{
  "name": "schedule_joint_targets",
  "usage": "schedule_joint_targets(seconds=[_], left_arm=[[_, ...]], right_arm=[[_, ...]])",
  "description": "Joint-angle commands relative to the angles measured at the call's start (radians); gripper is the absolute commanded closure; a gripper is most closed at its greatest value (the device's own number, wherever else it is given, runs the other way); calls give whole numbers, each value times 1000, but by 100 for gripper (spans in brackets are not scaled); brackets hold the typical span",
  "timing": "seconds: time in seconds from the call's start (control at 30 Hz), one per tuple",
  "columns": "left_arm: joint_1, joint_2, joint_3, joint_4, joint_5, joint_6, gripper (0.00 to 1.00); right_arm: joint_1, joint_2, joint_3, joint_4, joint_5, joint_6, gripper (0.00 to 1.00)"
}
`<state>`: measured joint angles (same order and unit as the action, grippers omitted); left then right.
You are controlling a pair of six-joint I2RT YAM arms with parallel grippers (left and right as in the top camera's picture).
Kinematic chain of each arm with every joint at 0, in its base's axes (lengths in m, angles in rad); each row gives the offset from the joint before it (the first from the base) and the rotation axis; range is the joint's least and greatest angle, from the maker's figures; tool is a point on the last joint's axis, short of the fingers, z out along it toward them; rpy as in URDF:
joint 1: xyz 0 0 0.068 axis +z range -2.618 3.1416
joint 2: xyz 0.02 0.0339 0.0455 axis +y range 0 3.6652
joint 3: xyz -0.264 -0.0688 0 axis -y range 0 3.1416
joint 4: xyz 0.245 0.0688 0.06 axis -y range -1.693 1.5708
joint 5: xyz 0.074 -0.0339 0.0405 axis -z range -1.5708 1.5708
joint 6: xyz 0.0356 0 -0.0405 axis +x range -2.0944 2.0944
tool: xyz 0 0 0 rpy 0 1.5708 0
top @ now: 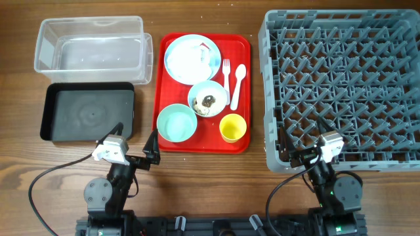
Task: Sort waste into correct bins and load items into the dishwasher rack
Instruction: 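Reach the left gripper to the tissue on the light-blue plate and grasp it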
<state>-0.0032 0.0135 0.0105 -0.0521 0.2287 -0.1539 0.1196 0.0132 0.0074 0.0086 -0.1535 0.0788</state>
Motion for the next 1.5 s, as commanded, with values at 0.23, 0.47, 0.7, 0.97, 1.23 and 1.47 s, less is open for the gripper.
schedule_joint_targets(seconds=[0.23, 0.47, 0.7, 0.97, 1.23, 1.47], left_arm=[[8, 29, 123, 120, 261, -60, 0], [3, 679, 765, -334, 332, 21, 0], [-187, 1569, 1629, -933, 86, 238, 0], [-239, 2039, 1789, -644, -18, 214, 0], [-286, 2274, 1789, -613, -93, 167, 0], [-288, 2324, 1789, -647, -100, 63, 58]], right_arm=[[1, 56, 213, 51, -211, 55, 0], [1, 578, 822, -418, -233, 52, 0], [0, 1042, 1141, -674, -225, 48, 0], [1, 1246, 1140, -747, -214, 59, 0], [1, 1246, 1140, -773, -192, 53, 0], [1, 1246, 1139, -784, -192, 55, 0]])
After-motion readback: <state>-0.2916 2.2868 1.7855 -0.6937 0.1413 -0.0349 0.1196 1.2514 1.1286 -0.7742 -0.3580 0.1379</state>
